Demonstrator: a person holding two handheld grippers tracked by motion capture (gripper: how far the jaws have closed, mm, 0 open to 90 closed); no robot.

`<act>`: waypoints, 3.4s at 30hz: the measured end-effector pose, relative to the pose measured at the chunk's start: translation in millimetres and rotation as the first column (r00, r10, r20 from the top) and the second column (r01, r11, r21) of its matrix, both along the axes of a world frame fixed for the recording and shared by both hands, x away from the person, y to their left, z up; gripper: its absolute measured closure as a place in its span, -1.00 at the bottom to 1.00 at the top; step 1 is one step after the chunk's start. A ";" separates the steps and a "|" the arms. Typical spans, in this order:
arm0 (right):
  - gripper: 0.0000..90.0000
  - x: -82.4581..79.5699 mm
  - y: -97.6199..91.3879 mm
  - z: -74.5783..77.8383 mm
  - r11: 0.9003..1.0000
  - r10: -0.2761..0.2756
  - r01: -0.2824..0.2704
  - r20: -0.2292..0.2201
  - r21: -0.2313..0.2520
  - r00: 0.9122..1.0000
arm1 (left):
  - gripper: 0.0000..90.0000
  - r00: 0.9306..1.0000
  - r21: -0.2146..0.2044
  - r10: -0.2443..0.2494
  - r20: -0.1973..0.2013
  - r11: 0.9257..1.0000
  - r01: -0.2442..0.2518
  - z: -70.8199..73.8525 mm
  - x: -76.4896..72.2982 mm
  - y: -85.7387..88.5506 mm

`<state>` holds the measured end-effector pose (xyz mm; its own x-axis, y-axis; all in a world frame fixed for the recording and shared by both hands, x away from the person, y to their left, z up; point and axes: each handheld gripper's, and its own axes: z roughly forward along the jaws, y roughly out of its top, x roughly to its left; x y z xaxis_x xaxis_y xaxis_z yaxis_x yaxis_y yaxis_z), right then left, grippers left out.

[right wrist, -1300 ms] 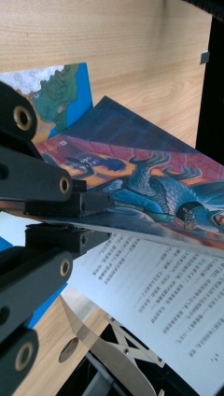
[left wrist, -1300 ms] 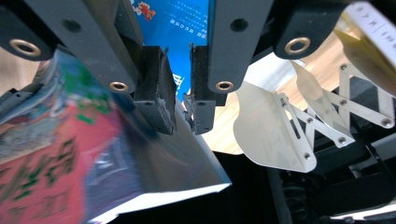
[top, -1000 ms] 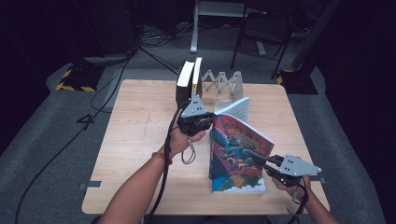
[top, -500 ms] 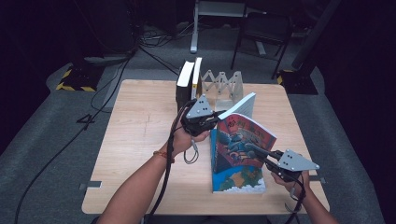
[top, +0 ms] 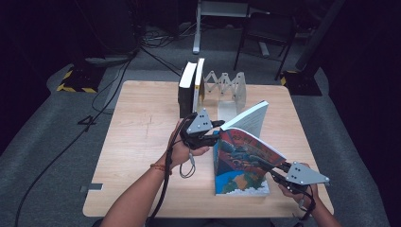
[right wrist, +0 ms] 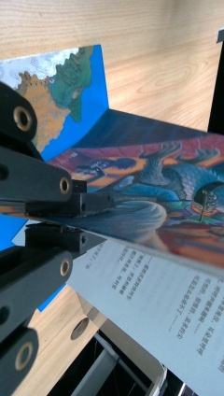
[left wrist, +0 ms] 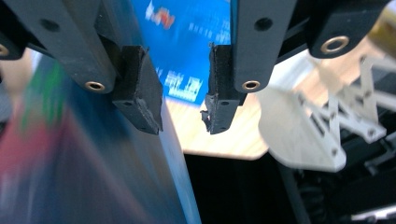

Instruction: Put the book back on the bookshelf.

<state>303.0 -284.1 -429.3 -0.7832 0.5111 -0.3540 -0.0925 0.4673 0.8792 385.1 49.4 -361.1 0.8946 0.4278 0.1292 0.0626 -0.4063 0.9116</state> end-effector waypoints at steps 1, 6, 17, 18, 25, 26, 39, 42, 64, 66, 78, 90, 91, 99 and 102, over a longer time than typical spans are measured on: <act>0.91 -0.6 0.3 -0.2 1.000 0.000 0.000 0.002 -0.004 1.000 | 0.38 1.000 0.021 0.001 -0.005 1.000 -0.001 -5.0 -0.6 1.6; 0.91 0.1 0.6 -0.3 1.000 0.000 0.000 0.001 -0.001 1.000 | 0.34 0.999 0.085 0.006 -0.043 0.996 -0.002 -29.3 -4.0 8.7; 0.91 -0.6 0.1 -0.2 1.000 0.001 -0.001 -0.004 -0.004 1.000 | 0.21 0.989 0.217 0.018 -0.149 0.976 0.015 -90.2 -19.1 3.4; 0.91 -0.7 -0.1 -0.2 1.000 0.002 -0.002 -0.004 -0.006 1.000 | 0.21 0.987 0.228 0.018 -0.159 0.974 0.019 -94.0 -19.5 3.2; 0.91 -0.8 -0.5 -0.2 1.000 0.004 -0.004 -0.005 -0.007 1.000 | 0.09 0.976 0.257 0.019 -0.217 0.966 0.039 -109.8 -24.8 9.9; 0.91 -0.8 -0.4 -0.2 1.000 0.004 -0.004 -0.005 -0.008 1.000 | 0.05 0.973 0.258 0.016 -0.229 0.965 0.045 -113.6 -27.2 10.0; 0.91 -0.8 -0.7 -0.5 1.000 0.008 -0.008 -0.007 -0.005 1.000 | -0.23 0.973 0.172 0.001 -0.233 0.984 0.040 -113.6 -40.1 -10.6; 0.91 -0.5 -0.7 -0.4 1.000 0.007 -0.007 -0.008 -0.004 1.000 | -0.19 0.978 0.142 -0.006 -0.211 0.989 0.037 -106.8 -41.3 -15.7; 0.83 4.6 -0.9 1.4 1.000 -0.006 0.006 -0.029 0.008 1.000 | 0.38 0.996 -0.043 -0.002 -0.092 0.999 -0.002 -55.5 -30.8 -25.0; 0.78 6.4 -2.3 1.5 1.000 -0.013 0.014 -0.035 0.013 0.999 | 0.45 0.996 -0.034 -0.010 -0.083 0.999 0.007 -54.3 -32.2 -24.6; 0.23 25.5 -8.2 6.4 0.987 -0.139 0.143 -0.058 0.073 0.989 | 0.61 0.997 0.014 -0.061 -0.044 0.998 0.062 -50.1 -41.5 -27.6; -0.03 47.9 -1.0 16.9 0.987 -0.116 0.126 -0.101 0.100 0.988 | 0.59 0.997 0.031 -0.078 -0.022 0.996 0.079 -49.0 -43.0 -25.4; -0.04 47.4 1.5 17.9 0.987 -0.124 0.133 -0.097 0.093 0.987 | 0.58 0.996 0.024 -0.081 -0.023 0.996 0.081 -48.9 -42.6 -25.5; -0.03 50.0 7.5 18.8 0.982 -0.149 0.159 -0.098 0.099 0.984 | 0.47 0.998 -0.047 -0.067 -0.017 0.997 0.067 -37.8 -42.3 -28.1; -0.02 51.3 9.9 18.7 0.981 -0.161 0.170 -0.097 0.098 0.982 | 0.50 0.997 -0.065 -0.066 -0.028 0.996 0.064 -39.5 -39.3 -27.8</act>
<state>354.3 -274.2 -410.6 -0.7104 0.6671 -0.2245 0.0582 0.3736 0.9258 345.8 21.6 -400.6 0.9238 0.3752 0.0761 0.0655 -0.3508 0.9342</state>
